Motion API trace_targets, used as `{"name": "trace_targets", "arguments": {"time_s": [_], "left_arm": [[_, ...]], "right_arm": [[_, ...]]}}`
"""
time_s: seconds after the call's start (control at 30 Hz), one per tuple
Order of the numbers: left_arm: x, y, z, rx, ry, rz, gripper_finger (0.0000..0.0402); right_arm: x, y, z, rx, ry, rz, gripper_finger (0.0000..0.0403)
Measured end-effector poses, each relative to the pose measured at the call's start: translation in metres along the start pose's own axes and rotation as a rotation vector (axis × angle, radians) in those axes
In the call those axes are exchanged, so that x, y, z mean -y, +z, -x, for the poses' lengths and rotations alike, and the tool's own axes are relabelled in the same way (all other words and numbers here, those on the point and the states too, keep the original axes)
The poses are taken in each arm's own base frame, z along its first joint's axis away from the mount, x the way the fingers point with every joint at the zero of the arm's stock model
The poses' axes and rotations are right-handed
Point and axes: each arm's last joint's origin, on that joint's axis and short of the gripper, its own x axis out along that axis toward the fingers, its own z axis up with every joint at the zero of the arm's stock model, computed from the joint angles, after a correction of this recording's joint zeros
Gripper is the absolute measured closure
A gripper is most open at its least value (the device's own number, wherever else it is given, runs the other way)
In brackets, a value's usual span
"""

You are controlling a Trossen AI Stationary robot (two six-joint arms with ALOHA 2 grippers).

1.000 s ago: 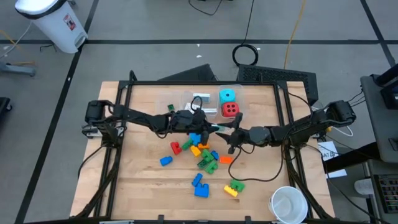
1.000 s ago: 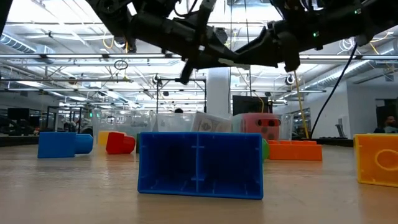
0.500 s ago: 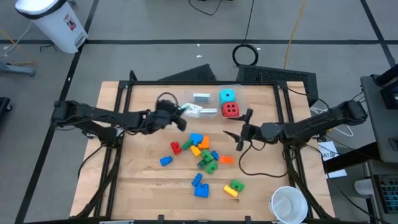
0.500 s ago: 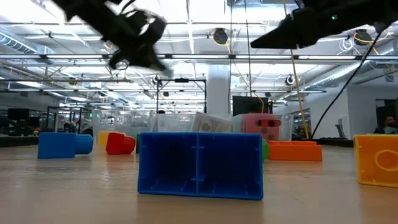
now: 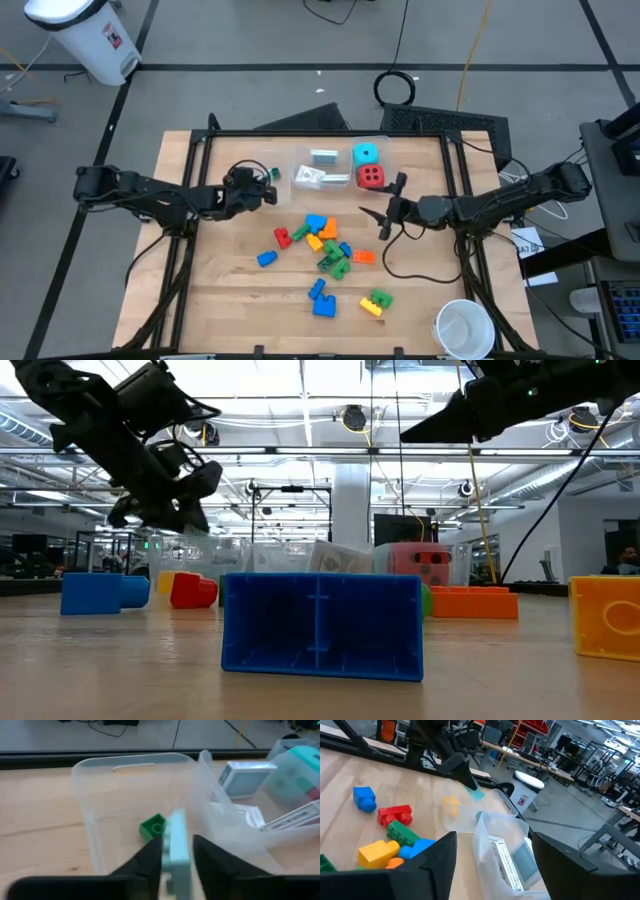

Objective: Pick & Place Toys
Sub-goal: Put the light blue game piece into the left transparent bin, then put the orange game piece into the left transparent bin

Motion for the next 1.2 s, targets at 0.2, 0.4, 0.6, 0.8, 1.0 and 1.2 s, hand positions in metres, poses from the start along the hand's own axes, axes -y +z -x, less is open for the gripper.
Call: {"name": "trace_targets", "arguments": {"time_s": [0.2,0.4,0.6,0.8,1.0,1.2], "left_arm": [[0.000,0.004,-0.003,0.010,-0.001,-0.016,0.0164],[0.000,0.009,-0.001,-0.011,-0.049,-0.026,0.0080],[0.006,0.015,0.004,-0.025,-0.159,0.007,0.0039],[0.013,0.018,0.005,-0.043,-0.260,0.047,0.0028],[0.018,0.022,0.007,-0.047,-0.338,0.086,0.0036],[0.019,0.022,0.007,-0.055,-0.363,0.093,0.0033]], "right_arm": [[0.000,0.000,0.000,0.003,0.003,-0.032,0.0161],[-0.008,0.001,0.005,0.000,0.046,-0.071,0.0149],[-0.038,-0.005,0.020,-0.055,0.312,-0.056,0.0142],[-0.072,-0.029,0.028,-0.271,0.406,-0.193,0.0142],[-0.096,-0.059,0.017,-0.417,0.402,-0.148,0.0142],[-0.106,-0.080,0.004,-0.505,0.479,-0.148,0.0145]]}}
